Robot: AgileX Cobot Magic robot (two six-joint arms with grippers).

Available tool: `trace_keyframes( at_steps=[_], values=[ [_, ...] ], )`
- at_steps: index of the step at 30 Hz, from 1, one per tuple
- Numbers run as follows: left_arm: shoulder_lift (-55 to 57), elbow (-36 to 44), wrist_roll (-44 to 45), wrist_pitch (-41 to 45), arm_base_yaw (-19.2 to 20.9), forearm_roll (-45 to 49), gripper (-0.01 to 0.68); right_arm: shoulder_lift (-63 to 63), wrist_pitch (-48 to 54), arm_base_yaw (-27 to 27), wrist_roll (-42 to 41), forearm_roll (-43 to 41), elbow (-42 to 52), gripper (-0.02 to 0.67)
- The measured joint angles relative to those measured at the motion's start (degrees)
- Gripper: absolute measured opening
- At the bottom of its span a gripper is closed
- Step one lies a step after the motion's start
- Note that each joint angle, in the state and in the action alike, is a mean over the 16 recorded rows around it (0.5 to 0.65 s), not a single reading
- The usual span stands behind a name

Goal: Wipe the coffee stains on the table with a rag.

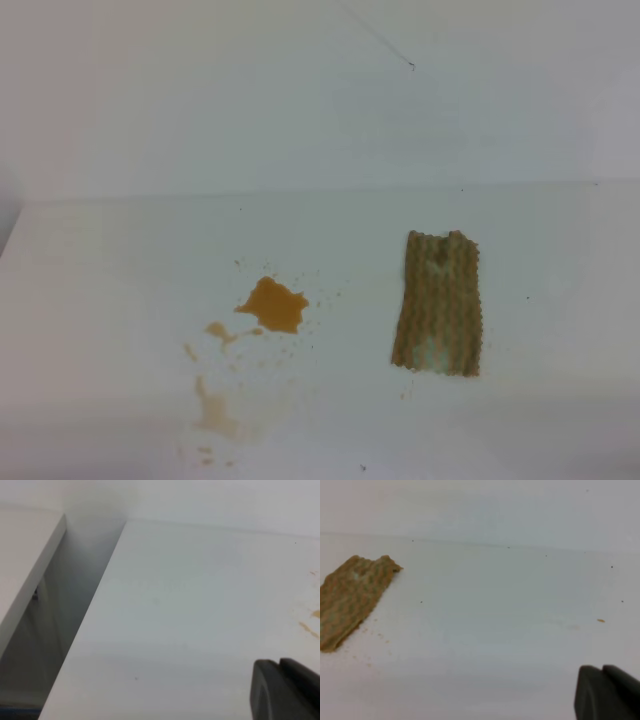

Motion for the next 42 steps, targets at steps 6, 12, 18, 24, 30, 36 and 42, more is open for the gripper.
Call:
trace_keyframes(
  at_steps=[6, 12, 18, 24, 30, 36, 42],
  values=[
    [0.00, -0.13, 0.00, 0.00, 0.00, 0.00, -0.001, 0.00, -0.08, 0.00, 0.00, -1.07, 0.00, -0.003],
    [0.00, -0.27, 0.00, 0.00, 0.00, 0.00, -0.002, 0.00, -0.16, 0.00, 0.00, -1.92, 0.00, -0.003],
    [-0.01, -0.40, 0.00, 0.16, 0.00, 0.01, -0.002, 0.00, -2.55, 0.00, 0.71, -1.71, 0.00, -0.003],
    [-0.03, -0.40, 0.00, 0.16, 0.00, 0.01, -0.003, 0.03, -8.24, 0.00, 5.16, -0.45, 0.00, -0.003],
    [-0.14, -0.27, 0.00, 0.05, 0.00, 0.00, -0.002, 0.06, -15.46, 0.01, 13.23, 1.35, -0.04, -0.003],
    [-0.14, -0.27, 0.00, 0.05, 0.00, 0.00, -0.001, 0.11, -21.95, 0.05, 23.94, 2.35, -0.66, -0.003],
    [-0.14, -0.13, 0.00, 0.05, 0.00, 0.00, -0.001, 0.81, -22.39, 0.10, 31.91, -1.96, -4.92, -0.003]
  ],
)
